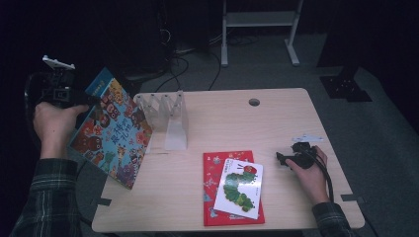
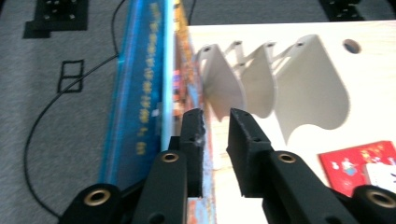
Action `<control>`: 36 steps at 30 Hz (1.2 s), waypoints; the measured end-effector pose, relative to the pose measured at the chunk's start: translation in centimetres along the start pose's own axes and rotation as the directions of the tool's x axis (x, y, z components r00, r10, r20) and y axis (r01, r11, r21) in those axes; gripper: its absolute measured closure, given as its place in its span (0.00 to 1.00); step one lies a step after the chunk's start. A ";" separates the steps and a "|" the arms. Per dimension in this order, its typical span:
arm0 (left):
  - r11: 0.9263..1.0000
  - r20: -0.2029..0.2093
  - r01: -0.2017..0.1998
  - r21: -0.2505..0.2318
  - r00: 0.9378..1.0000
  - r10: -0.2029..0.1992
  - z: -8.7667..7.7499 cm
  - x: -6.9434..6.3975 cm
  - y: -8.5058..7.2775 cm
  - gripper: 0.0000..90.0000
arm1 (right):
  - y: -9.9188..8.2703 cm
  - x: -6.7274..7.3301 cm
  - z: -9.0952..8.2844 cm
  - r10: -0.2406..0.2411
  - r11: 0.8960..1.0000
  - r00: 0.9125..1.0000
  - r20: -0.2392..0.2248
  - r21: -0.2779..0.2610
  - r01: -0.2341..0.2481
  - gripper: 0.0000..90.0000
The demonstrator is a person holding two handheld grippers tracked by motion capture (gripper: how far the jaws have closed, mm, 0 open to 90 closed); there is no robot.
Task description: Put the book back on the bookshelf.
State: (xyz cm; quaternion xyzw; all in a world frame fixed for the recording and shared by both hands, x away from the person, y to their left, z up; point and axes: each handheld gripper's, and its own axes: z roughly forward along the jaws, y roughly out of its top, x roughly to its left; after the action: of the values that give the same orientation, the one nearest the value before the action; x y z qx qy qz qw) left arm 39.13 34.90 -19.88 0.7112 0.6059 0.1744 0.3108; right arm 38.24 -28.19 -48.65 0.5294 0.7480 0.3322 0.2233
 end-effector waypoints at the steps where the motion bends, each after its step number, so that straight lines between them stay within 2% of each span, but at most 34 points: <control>1: 1.000 0.000 0.000 0.000 1.000 0.000 0.0 0.0 0.0 0.86 | 0.0 0.0 0.0 0.000 1.000 1.000 0.000 0.000 0.000 0.14; 2: 1.000 0.029 -0.023 0.003 0.999 0.023 0.1 -0.6 0.0 0.89 | 0.0 0.0 0.0 0.000 1.000 1.000 0.000 0.000 0.000 0.14; 3: 1.000 0.029 -0.023 0.003 0.999 0.023 0.1 -0.6 0.0 0.93 | 0.0 0.0 0.0 0.000 1.000 1.000 0.000 0.000 0.000 0.14; 5: 0.999 0.064 -0.047 0.005 0.997 0.047 0.4 -1.6 -0.1 1.00 | 0.0 0.0 0.0 -0.001 1.000 1.000 0.000 0.000 0.001 0.14; 9: 0.998 0.086 -0.064 0.003 0.994 0.063 0.9 -2.7 -0.4 1.00 | 0.0 0.0 0.0 0.000 1.000 1.000 0.000 0.000 0.000 0.14; 11: 0.998 0.102 -0.069 -0.011 0.992 0.070 1.3 -3.7 -0.7 1.00 | 0.0 0.0 0.0 0.001 1.000 1.000 0.000 0.000 -0.001 0.14; 12: 0.997 0.118 -0.078 -0.021 0.990 0.080 1.6 -4.4 -1.0 0.96 | 0.0 0.0 0.0 0.000 1.000 1.000 0.000 0.000 0.000 0.14; 14: 0.997 0.107 -0.081 -0.013 0.991 0.082 2.1 -5.3 -1.3 0.97 | 0.0 0.0 0.0 0.000 1.000 1.000 0.000 0.000 0.000 0.14; 15: 0.997 0.107 -0.081 -0.013 0.991 0.082 2.1 -5.3 -1.3 0.97 | 0.0 0.0 0.0 0.000 1.000 1.000 0.000 0.000 0.000 0.14; 17: 0.993 0.148 -0.120 0.022 0.982 0.115 3.1 -6.2 -2.0 0.97 | 0.0 0.0 0.0 0.000 1.000 1.000 0.000 0.000 0.000 0.14; 19: 0.991 0.153 -0.127 0.032 0.981 0.120 3.3 -6.4 -2.1 0.99 | 0.0 0.0 0.0 0.000 1.000 1.000 0.000 0.000 0.000 0.14; 21: 0.987 0.177 -0.150 0.050 0.974 0.139 3.8 -6.9 -2.5 0.99 | 0.0 0.0 0.0 0.000 1.000 1.000 0.000 0.000 0.000 0.14; 23: 0.983 0.184 -0.171 0.068 0.971 0.156 4.3 -7.3 -2.9 1.00 | 0.0 0.0 0.0 0.000 1.000 1.000 0.000 0.000 0.000 0.14; 27: 0.971 0.217 -0.216 0.102 0.958 0.190 5.6 -8.1 -4.0 1.00 | 0.0 0.0 0.0 0.000 1.000 1.000 0.000 0.000 0.000 0.14; 29: 0.965 0.216 -0.234 0.119 0.955 0.205 6.1 -8.5 -4.6 1.00 | 0.0 0.0 0.0 0.000 1.000 1.000 0.000 0.000 0.000 0.14; 33: 0.958 0.225 -0.251 0.137 0.950 0.216 7.2 -8.9 -5.6 1.00 | 0.0 0.0 0.0 0.000 1.000 1.000 0.000 0.000 0.000 0.14; 36: 0.953 0.253 -0.265 0.146 0.941 0.223 8.1 -9.1 -6.5 1.00 | 0.0 0.0 0.0 0.000 1.000 1.000 0.000 0.000 0.000 0.14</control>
State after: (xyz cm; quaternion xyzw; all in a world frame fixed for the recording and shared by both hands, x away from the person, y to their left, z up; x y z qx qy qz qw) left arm 37.42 24.65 -29.03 0.8214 0.4851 0.0720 0.2912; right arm 38.23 -28.19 -48.66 0.5294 0.7481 0.3321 0.2234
